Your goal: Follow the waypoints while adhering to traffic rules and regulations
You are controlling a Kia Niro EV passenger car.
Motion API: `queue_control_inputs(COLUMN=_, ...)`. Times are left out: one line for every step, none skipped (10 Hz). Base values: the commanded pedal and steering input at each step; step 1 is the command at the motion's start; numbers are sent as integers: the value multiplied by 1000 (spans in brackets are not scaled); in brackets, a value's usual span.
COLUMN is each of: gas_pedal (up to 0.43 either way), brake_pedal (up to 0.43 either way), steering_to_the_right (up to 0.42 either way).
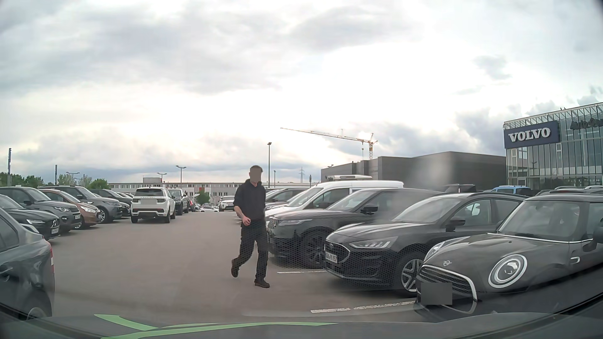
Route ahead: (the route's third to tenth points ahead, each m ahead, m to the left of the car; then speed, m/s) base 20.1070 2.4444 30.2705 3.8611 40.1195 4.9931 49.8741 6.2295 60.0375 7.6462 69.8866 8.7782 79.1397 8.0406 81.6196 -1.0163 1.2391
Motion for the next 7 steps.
queue_control_inputs(gas_pedal=0, brake_pedal=146, steering_to_the_right=-235)
queue_control_inputs(gas_pedal=0, brake_pedal=116, steering_to_the_right=-251)
queue_control_inputs(gas_pedal=0, brake_pedal=116, steering_to_the_right=-266)
queue_control_inputs(gas_pedal=0, brake_pedal=122, steering_to_the_right=-285)
queue_control_inputs(gas_pedal=0, brake_pedal=122, steering_to_the_right=-301)
queue_control_inputs(gas_pedal=0, brake_pedal=128, steering_to_the_right=-308)
queue_control_inputs(gas_pedal=0, brake_pedal=128, steering_to_the_right=-312)
